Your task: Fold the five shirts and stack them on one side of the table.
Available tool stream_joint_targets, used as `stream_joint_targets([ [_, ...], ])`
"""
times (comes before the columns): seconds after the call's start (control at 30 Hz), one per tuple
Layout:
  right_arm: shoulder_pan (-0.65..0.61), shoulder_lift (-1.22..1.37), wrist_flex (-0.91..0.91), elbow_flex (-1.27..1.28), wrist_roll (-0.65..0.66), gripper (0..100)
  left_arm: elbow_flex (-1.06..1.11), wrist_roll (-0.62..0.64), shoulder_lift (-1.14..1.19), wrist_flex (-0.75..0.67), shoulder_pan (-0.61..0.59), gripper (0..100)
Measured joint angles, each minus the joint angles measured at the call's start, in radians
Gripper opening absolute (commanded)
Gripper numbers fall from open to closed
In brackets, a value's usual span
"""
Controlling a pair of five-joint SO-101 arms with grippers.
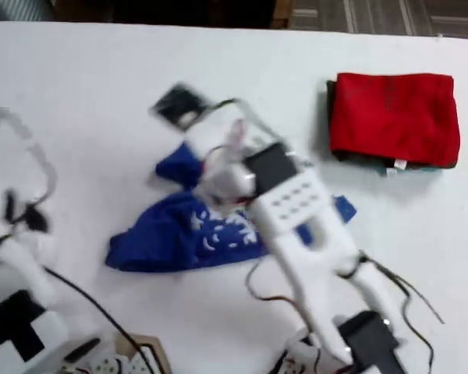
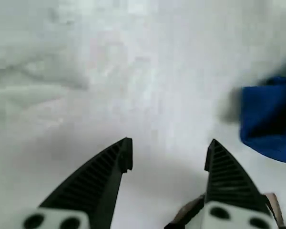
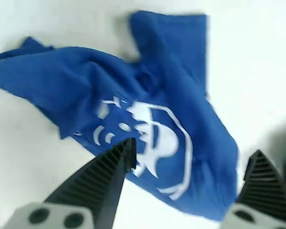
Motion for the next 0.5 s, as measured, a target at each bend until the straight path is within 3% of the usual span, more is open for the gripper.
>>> stream_joint_targets([
  [0.13,0.209,-0.026,0.043,0.000,0.000,35.5,0.003,0.025,0.000,0.057,0.279,27],
  [0.27,0.400,-0.028,0.094,0.000,0.000,35.5,0.003,0.158,0.000,0.060,0.517,27],
  [0.5,0.543,-0.029,0.180,0.000,0.006,35.5,0.006,0.341,0.000,0.060,0.792,27],
])
